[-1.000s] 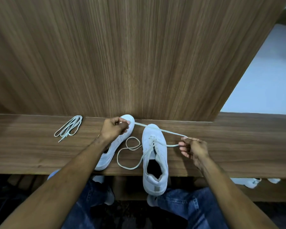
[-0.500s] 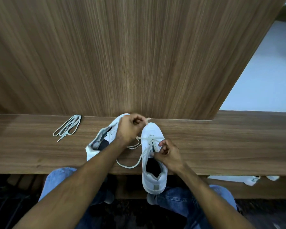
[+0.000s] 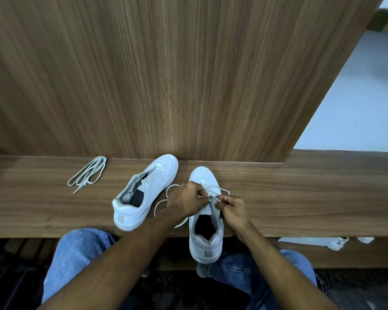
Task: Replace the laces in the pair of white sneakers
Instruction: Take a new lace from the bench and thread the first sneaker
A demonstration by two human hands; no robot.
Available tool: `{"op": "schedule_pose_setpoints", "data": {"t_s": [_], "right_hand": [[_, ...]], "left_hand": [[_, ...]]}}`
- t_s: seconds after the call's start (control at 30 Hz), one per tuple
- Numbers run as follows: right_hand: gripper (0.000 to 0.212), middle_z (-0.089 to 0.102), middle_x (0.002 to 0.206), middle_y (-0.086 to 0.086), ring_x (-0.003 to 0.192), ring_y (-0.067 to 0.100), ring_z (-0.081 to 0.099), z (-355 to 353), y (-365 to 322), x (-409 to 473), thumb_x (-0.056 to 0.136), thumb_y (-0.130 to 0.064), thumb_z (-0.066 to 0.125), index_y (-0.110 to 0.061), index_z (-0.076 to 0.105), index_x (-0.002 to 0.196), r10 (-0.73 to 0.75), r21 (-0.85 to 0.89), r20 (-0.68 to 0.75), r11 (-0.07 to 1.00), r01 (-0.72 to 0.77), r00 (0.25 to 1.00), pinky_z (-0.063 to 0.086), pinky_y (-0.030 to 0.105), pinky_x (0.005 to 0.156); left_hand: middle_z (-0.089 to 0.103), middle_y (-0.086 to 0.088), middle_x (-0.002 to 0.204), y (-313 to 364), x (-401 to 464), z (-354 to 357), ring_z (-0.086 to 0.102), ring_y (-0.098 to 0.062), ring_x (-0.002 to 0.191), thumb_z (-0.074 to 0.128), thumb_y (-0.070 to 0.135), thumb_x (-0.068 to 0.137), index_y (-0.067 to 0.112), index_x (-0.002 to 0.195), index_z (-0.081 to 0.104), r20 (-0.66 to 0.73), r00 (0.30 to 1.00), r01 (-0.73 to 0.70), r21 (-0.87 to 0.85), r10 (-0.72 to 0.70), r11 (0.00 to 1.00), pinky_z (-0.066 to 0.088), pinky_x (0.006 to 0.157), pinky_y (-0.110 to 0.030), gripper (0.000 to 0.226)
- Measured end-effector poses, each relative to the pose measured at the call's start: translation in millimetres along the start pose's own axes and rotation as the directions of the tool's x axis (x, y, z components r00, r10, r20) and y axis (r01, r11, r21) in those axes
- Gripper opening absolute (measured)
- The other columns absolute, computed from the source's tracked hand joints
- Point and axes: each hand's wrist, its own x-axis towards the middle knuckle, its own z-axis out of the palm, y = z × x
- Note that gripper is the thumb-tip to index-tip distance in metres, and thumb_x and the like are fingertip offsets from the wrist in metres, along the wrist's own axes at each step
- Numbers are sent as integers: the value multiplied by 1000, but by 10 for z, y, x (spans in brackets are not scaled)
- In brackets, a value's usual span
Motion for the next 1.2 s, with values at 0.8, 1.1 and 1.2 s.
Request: {"op": "schedule_pose_setpoints", "data": {"t_s": [0.8,1.1,1.2], "right_hand": [[23,66,72,8,54,10,60,-79,-114,60,93,7,47,-2,68,96,100,206,111,971,-122,989,48,20,52],[37,60,55,-2,44,13,58,-199,-205,216,85,9,44,-19,58,66,-7,-36,-157,999,1,988,53,38,58],[34,54,64,6,38,8,53,-502,-419,220,90,10,38,-16,54,73,72,335,-433,938,86,899,50,26,43]], "left_hand": [[66,5,103,74,32,277,54,-20,103,61,34,85,32,85,74,-175,984,31,118,-10,992,43,88,-37,13],[52,4,116,-9,-140,224,51,-18,113,70,44,72,31,110,59,-114,992,56,10,-54,998,40,99,-39,41],[51,6,117,-107,-182,200,53,-19,110,73,47,69,30,114,51,-104,986,123,-53,-128,991,45,93,-40,53]]}}
